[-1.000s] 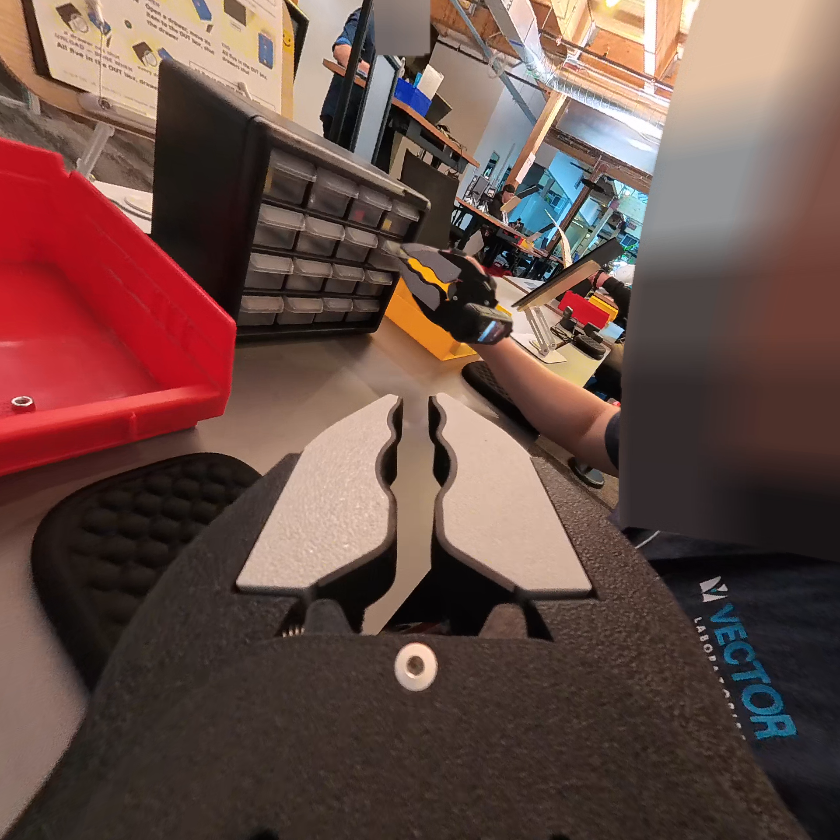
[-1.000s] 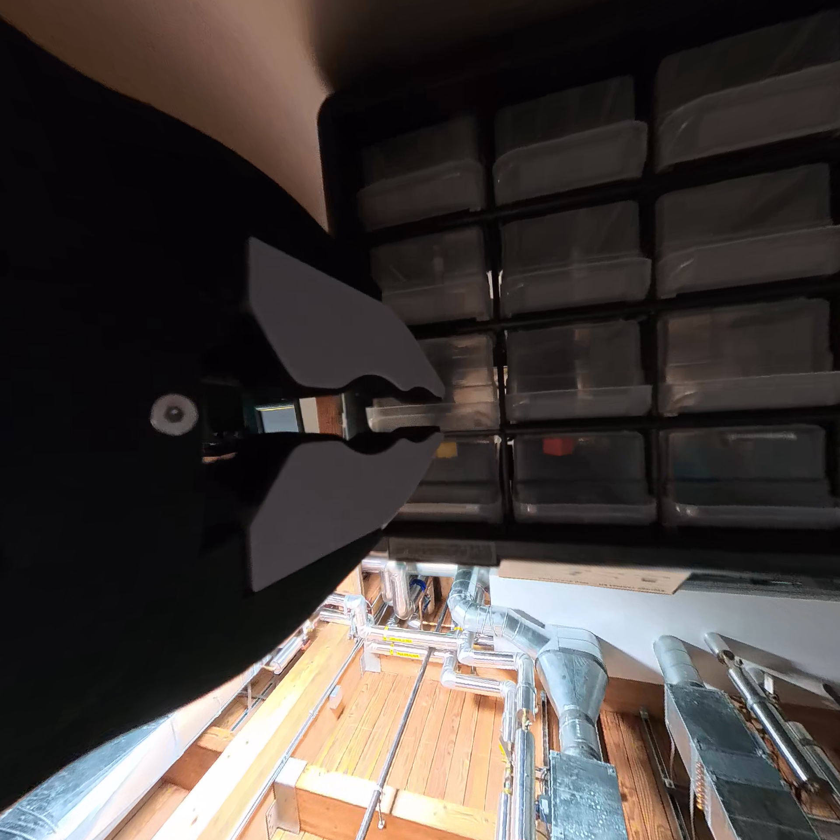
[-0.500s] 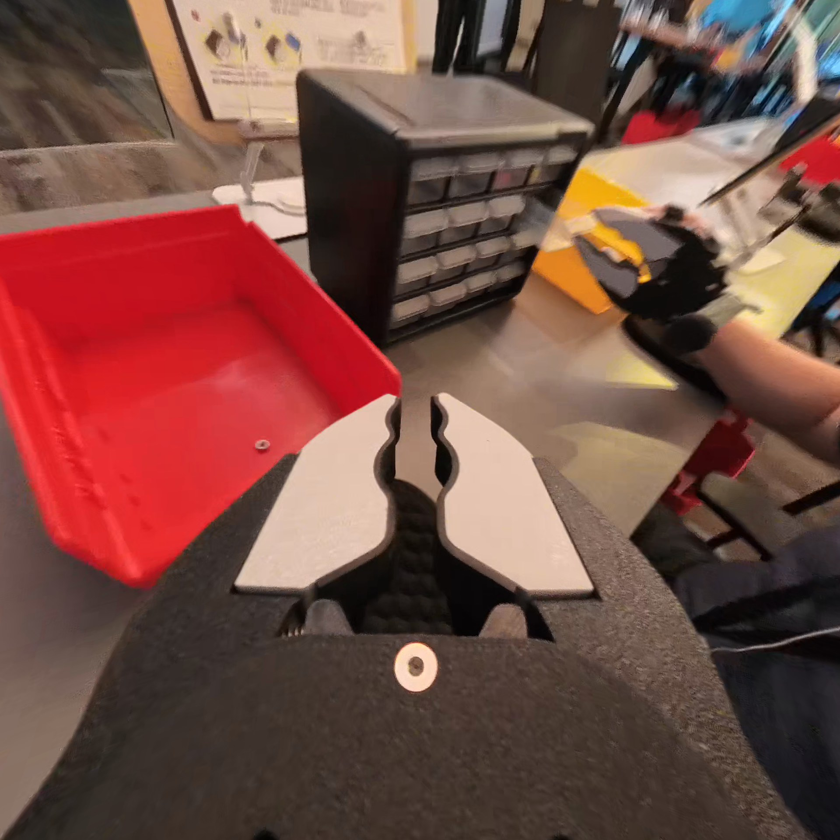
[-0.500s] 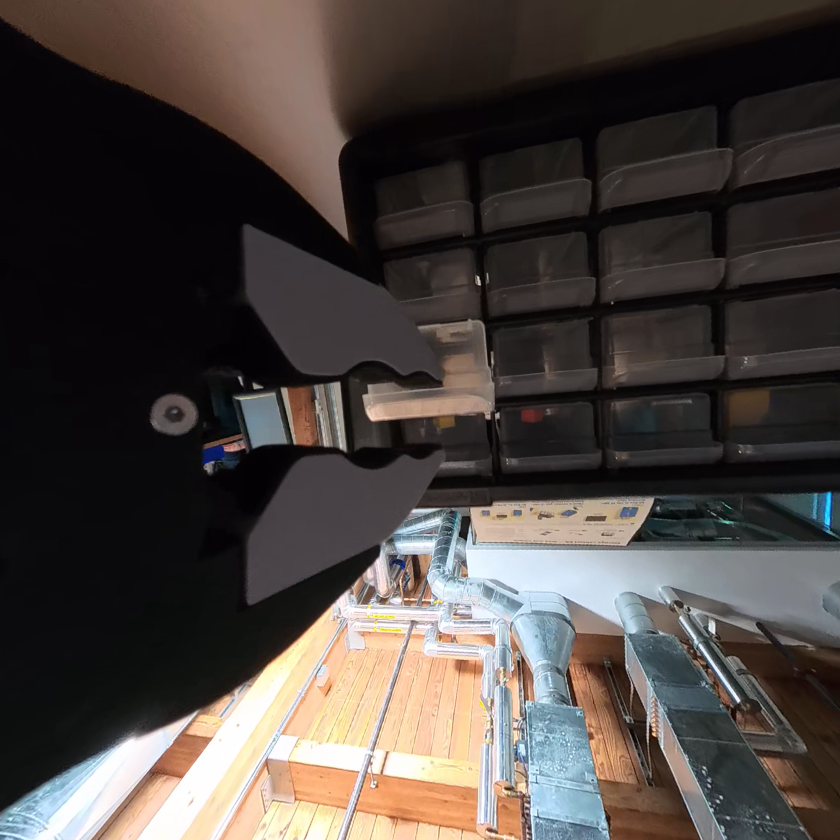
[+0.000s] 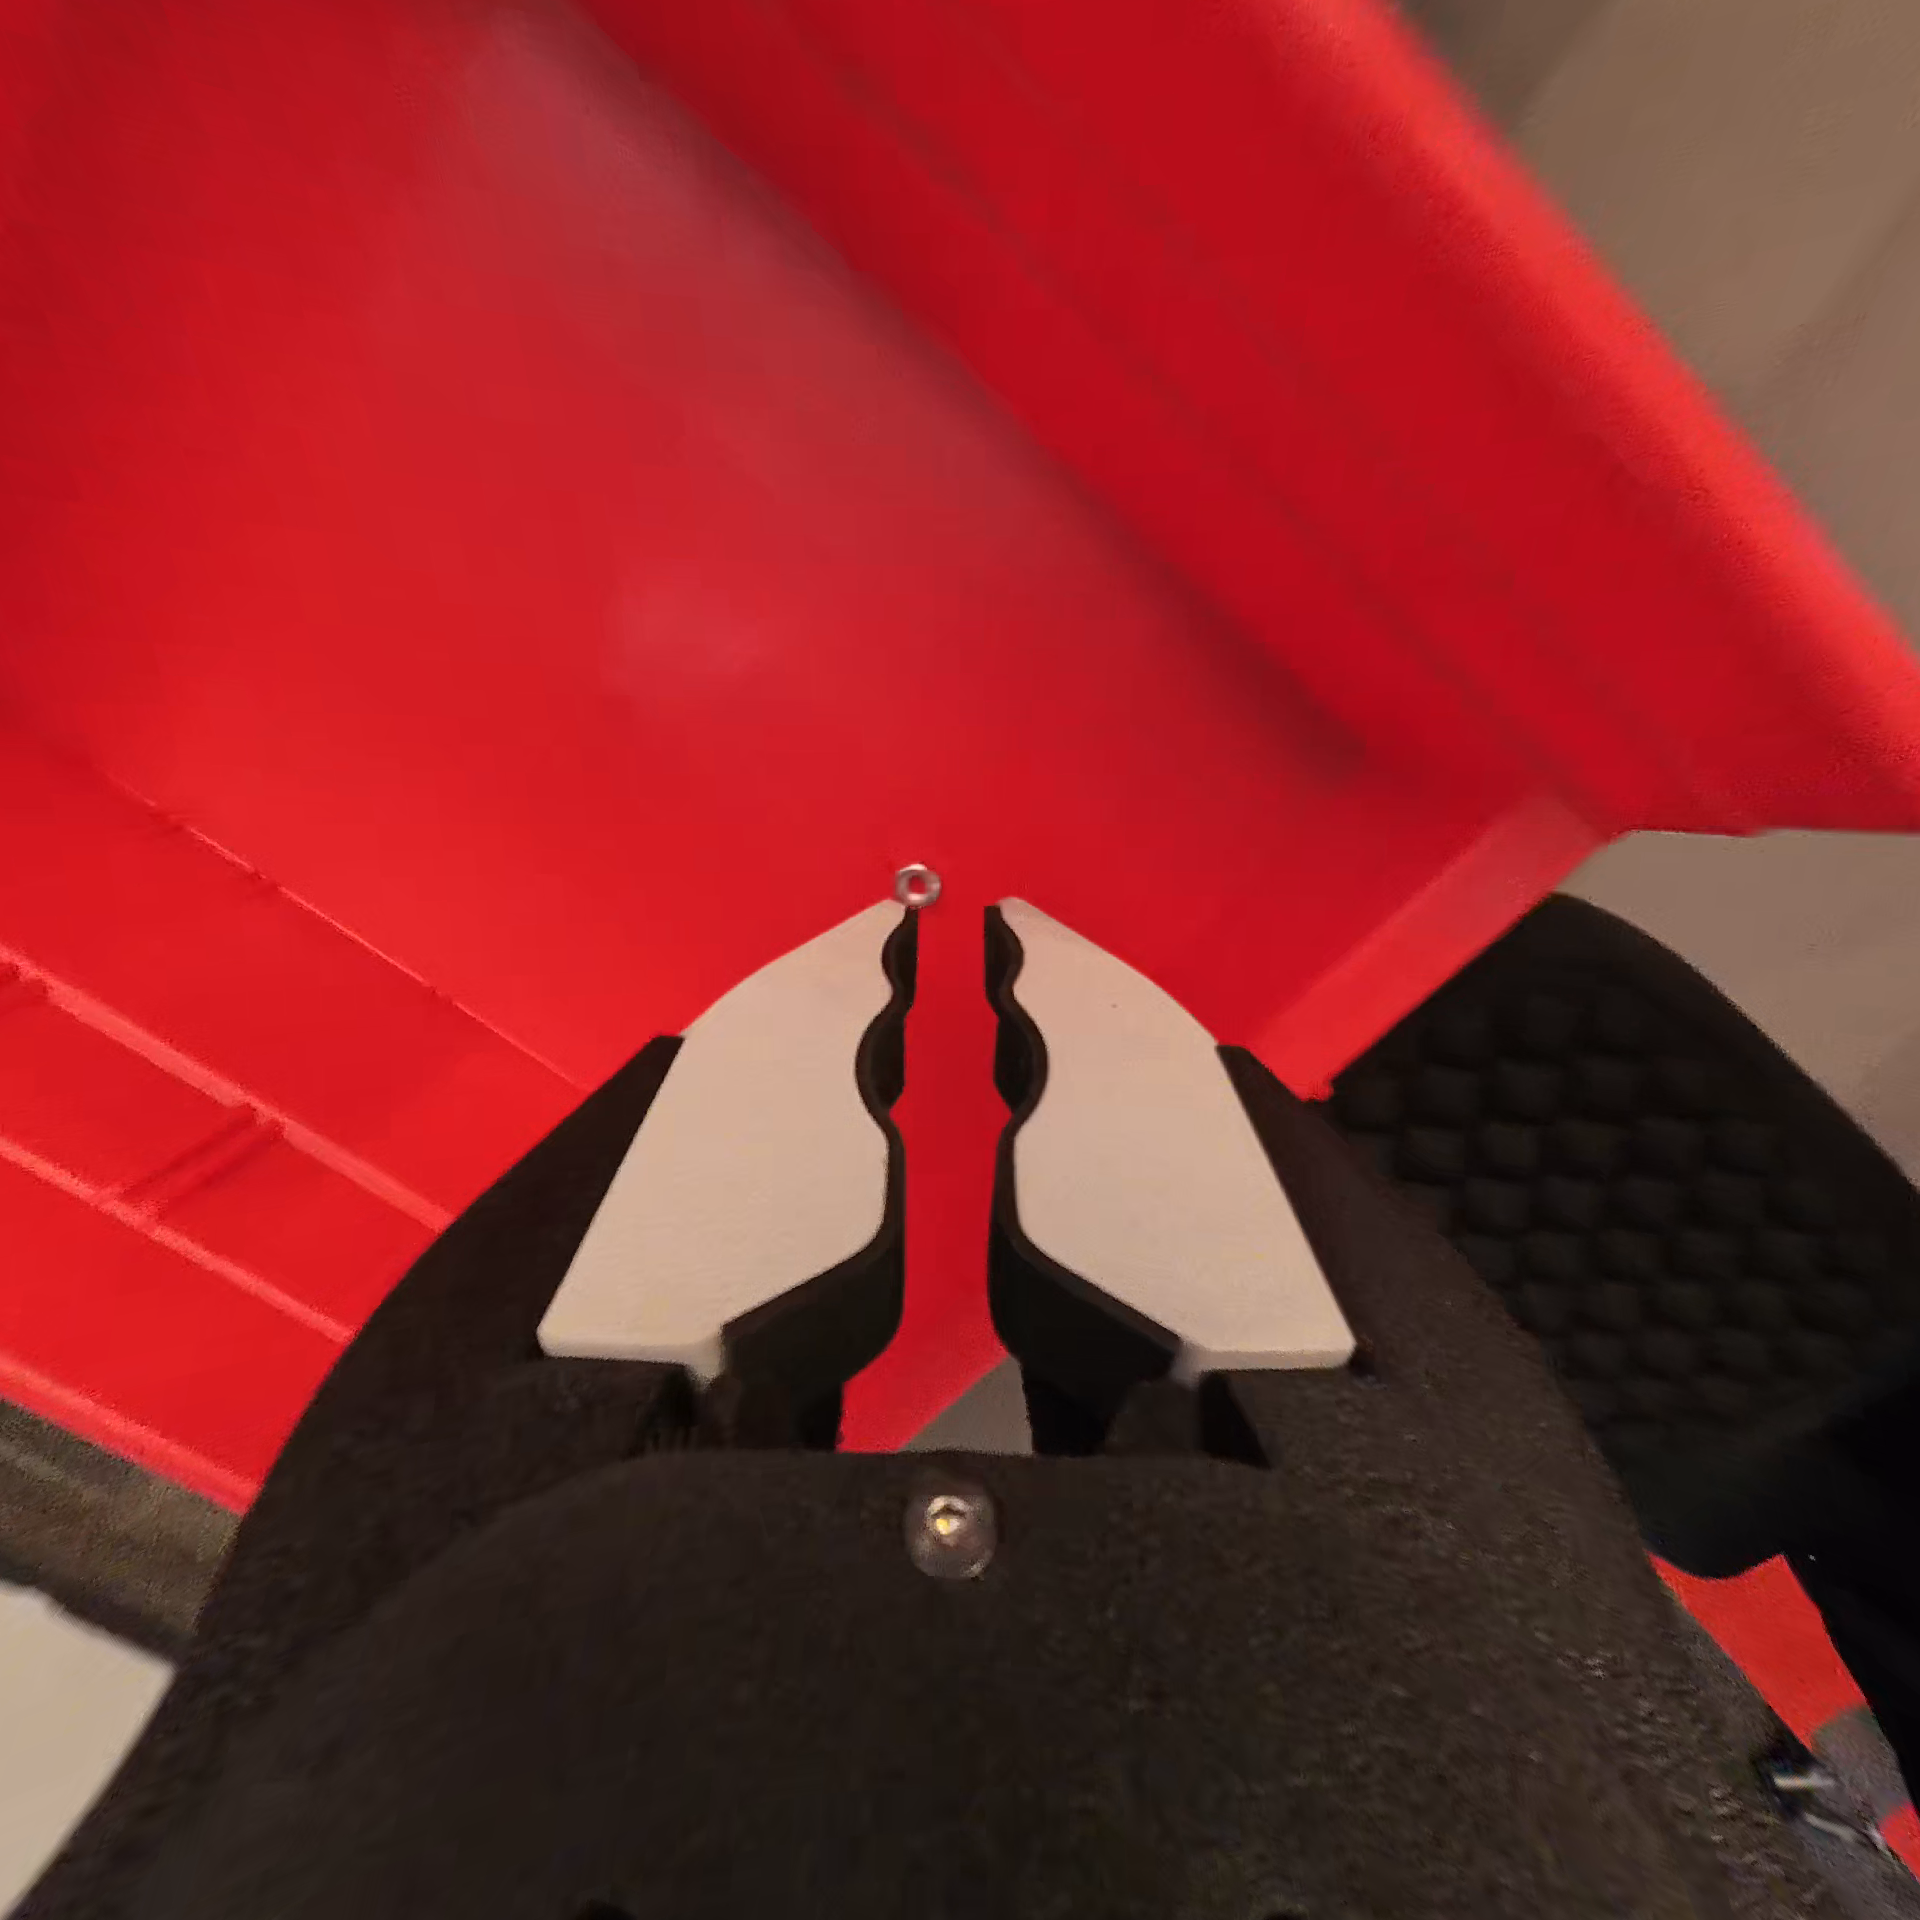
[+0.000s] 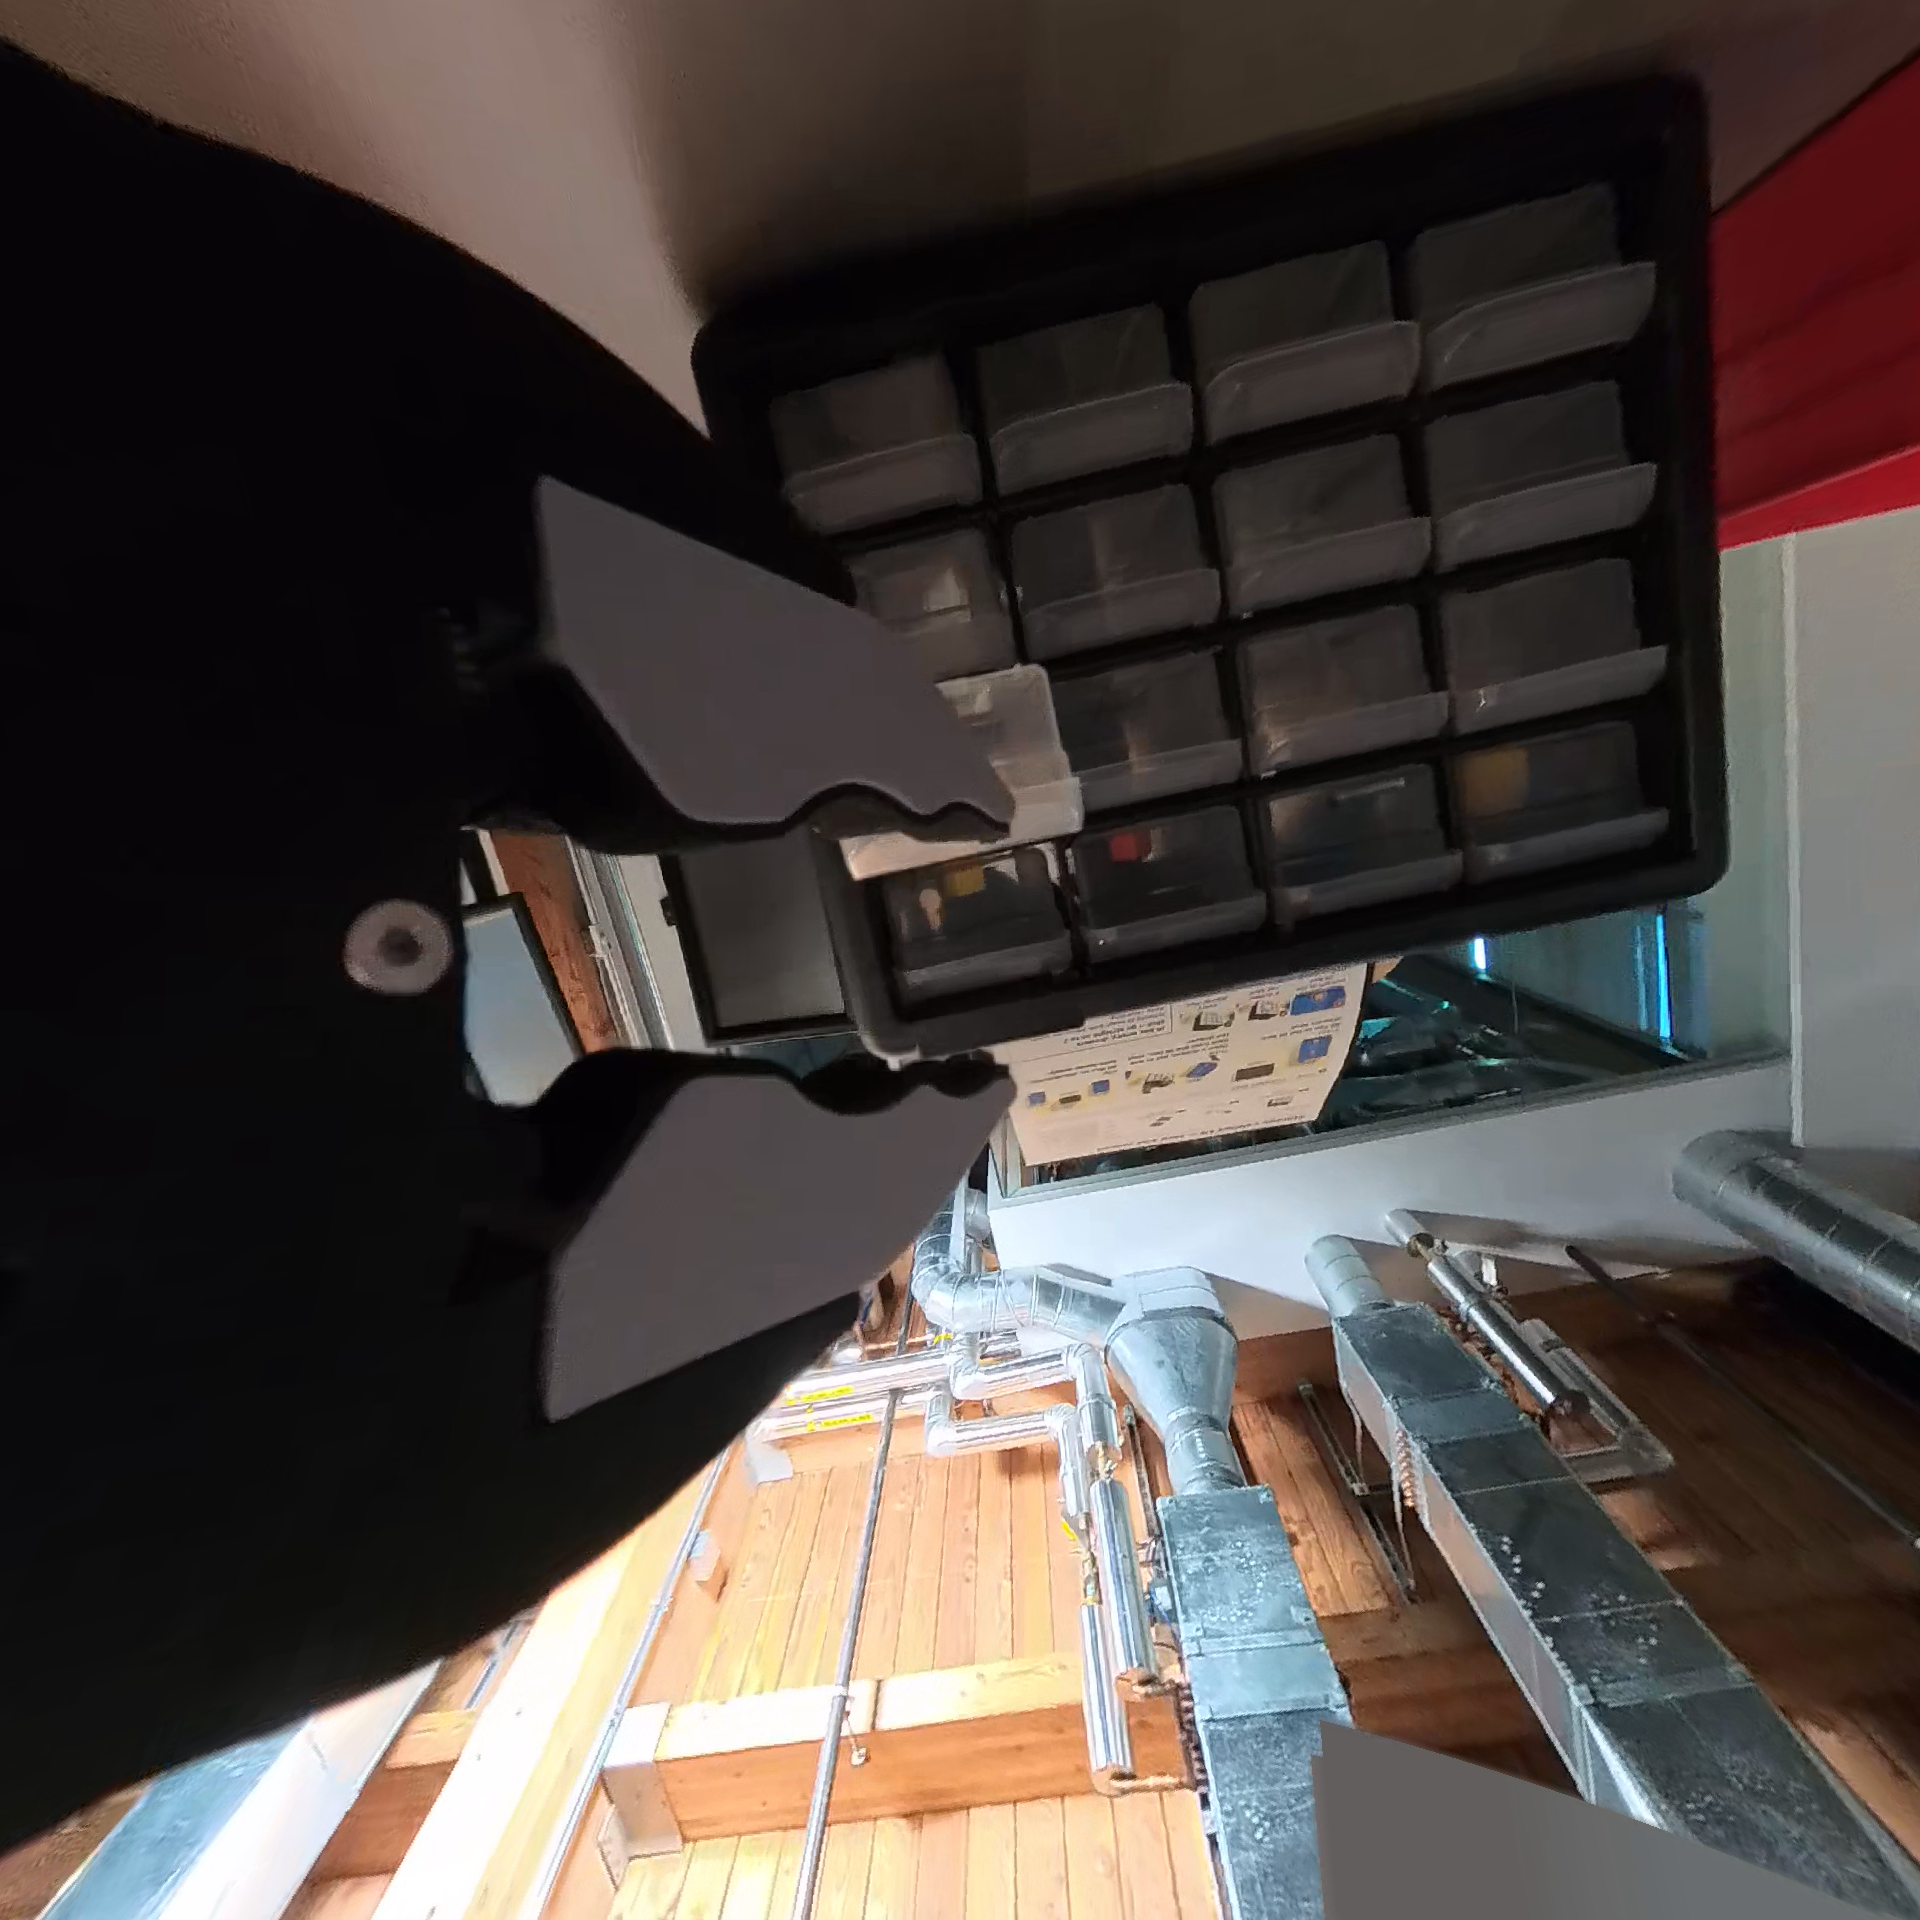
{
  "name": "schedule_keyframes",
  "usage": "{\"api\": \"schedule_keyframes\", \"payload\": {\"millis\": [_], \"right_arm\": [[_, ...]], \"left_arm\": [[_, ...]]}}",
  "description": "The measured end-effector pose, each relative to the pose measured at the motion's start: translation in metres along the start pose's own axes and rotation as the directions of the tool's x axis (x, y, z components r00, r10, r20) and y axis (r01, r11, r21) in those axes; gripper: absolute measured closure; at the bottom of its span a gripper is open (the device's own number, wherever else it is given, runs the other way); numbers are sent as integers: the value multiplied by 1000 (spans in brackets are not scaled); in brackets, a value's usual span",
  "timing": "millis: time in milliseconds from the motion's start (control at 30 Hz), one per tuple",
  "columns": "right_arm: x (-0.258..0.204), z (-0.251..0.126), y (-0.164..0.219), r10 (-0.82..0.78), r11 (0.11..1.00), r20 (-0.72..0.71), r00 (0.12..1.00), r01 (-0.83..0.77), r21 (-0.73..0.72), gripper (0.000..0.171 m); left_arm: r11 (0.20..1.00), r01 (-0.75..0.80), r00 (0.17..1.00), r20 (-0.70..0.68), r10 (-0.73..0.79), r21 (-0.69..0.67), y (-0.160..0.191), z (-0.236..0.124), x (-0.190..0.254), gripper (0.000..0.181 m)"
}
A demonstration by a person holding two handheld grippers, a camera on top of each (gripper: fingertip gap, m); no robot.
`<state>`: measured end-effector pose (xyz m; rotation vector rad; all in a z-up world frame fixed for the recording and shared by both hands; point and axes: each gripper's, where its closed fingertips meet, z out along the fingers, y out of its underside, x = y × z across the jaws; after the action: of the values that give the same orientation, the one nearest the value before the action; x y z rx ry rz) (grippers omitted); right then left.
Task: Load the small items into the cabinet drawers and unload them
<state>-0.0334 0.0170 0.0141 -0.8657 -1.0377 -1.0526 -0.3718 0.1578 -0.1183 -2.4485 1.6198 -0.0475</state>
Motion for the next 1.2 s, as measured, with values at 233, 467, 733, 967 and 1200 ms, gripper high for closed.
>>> {"api": "schedule_keyframes", "payload": {"millis": [233, 467, 733, 967, 1200], "right_arm": [[9, -3, -2, 51, 998, -27, 998, -50, 24, 128], [14, -6, -7, 45, 998, -48, 998, -43, 44, 129], [13, -4, -3, 54, 998, -42, 998, -53, 35, 129], [12, -4, 0, 64, 998, -33, 997, -64, 27, 129], [3, 0, 6, 112, 994, 11, 994, -113, 12, 129]], "left_arm": [[999, 5, 1000, 0, -5, -48, 4, 18, -7, 164], [997, -17, 1000, -13, 16, -71, 9, 31, -9, 168], [997, -21, 999, -40, 18, -71, 12, 36, -5, 171], [999, -44, 999, 32, 45, -23, 10, 29, -11, 171], [972, -61, 995, 85, 43, 227, -37, -61, 8, 171]]}}
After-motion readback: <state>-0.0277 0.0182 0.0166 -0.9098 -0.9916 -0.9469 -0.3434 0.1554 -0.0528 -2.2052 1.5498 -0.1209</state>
